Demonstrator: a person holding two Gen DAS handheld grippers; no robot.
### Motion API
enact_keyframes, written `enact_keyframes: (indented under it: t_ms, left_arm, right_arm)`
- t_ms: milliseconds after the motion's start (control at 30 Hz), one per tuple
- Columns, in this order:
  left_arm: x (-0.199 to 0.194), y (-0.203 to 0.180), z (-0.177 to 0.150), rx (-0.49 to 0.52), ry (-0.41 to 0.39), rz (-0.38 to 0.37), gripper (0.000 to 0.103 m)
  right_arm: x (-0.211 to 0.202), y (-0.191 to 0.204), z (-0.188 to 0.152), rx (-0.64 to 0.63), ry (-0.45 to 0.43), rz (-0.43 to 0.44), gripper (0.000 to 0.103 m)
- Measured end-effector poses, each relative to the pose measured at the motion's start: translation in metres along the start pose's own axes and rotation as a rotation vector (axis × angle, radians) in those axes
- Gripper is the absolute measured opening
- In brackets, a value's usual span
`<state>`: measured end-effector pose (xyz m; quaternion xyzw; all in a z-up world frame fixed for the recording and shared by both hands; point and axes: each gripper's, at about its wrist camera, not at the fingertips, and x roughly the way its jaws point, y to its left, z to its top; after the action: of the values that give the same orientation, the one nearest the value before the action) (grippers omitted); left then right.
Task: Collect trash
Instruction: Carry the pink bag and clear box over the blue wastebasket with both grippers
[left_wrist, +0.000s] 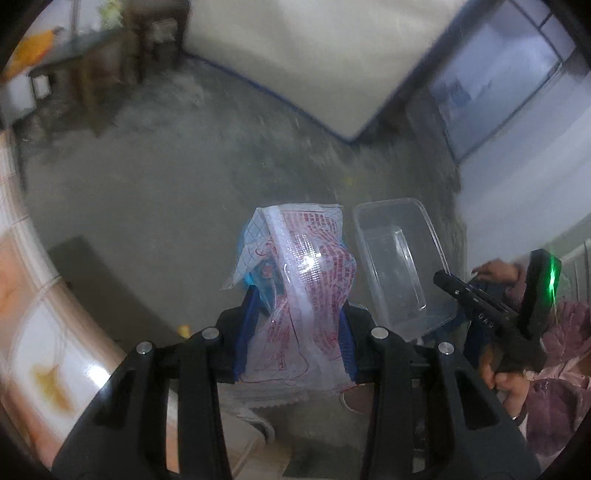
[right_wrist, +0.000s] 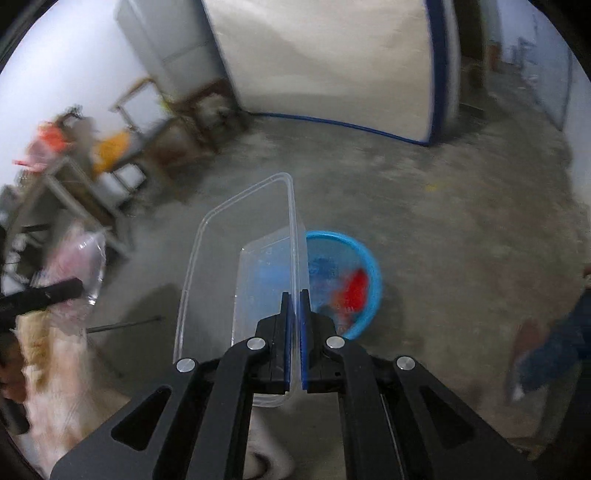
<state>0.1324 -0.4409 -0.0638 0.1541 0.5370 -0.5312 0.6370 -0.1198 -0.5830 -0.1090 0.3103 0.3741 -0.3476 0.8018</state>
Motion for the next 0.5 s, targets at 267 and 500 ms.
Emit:
enact_keyframes:
  t_ms: [267, 500]
  left_arm:
    - [0.168, 0.003, 0.061, -0.086, 0.260, 0.005, 0.037]
    - [0.261, 0.018, 0.088, -0.158, 0.360, 0.044, 0.051]
  right_arm:
    - [0.081, -0.044, 0.010, 0.072, 0.090, -0.128, 0.004]
    - [0.152, -0.057, 0.017, 0.082, 0.155, -0.217, 0.004]
